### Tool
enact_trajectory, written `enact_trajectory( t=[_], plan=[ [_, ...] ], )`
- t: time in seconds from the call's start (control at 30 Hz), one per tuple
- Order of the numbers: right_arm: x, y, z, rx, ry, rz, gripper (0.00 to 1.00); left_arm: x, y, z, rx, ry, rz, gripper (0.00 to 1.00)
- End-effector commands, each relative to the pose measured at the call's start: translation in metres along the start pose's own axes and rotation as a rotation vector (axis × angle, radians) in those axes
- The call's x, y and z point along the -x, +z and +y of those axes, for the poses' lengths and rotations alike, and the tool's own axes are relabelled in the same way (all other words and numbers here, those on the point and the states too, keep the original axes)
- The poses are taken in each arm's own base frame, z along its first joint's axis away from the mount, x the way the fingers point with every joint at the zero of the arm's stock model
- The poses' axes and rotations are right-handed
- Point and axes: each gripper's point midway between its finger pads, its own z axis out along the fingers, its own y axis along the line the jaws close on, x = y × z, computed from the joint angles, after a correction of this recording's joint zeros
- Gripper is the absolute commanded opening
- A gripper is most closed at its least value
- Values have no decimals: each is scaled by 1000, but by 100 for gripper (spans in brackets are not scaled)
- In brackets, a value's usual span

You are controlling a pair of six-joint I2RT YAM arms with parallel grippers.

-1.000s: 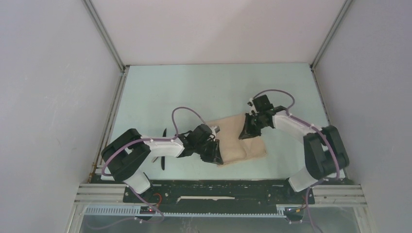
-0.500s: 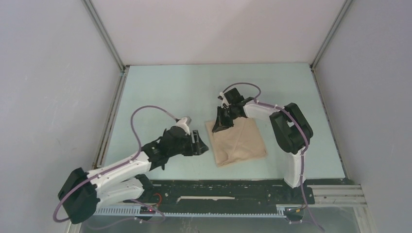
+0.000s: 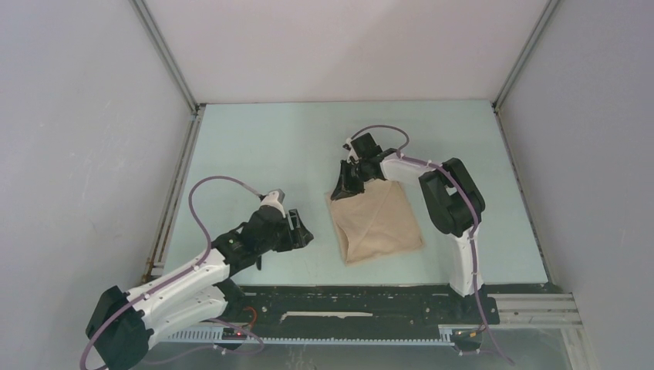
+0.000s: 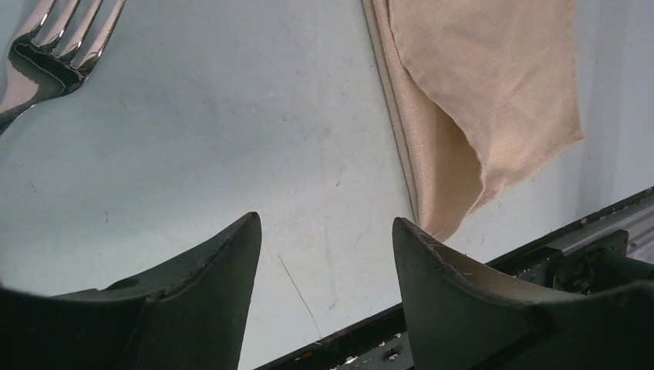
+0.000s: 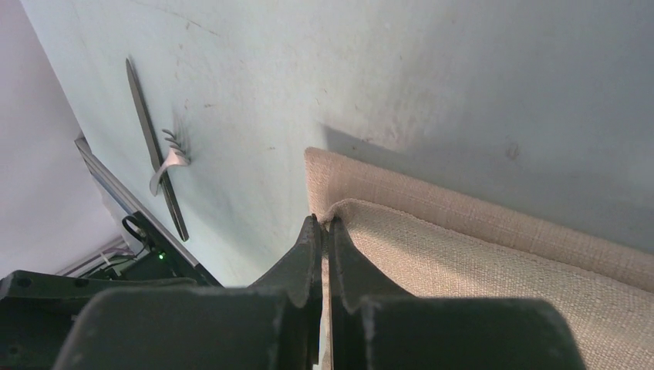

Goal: Fold the napkin into a case and place the utensils inside
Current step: Fold the top corner of the square-folded napkin at the center of the board.

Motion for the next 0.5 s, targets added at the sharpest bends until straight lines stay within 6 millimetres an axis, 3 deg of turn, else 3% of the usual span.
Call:
enact_trajectory(
  t=[0.0, 0.37, 0.47],
  plan=[
    [18, 1, 10, 6, -10, -40, 0, 3, 2, 2, 9, -19, -14, 70],
    [22, 4, 3, -20, -3, -38, 0, -1, 5, -3, -16, -20, 9, 70],
    [23, 4, 3, -21, -6, -40, 6, -1, 6, -7, -32, -19, 13, 70]
  ],
)
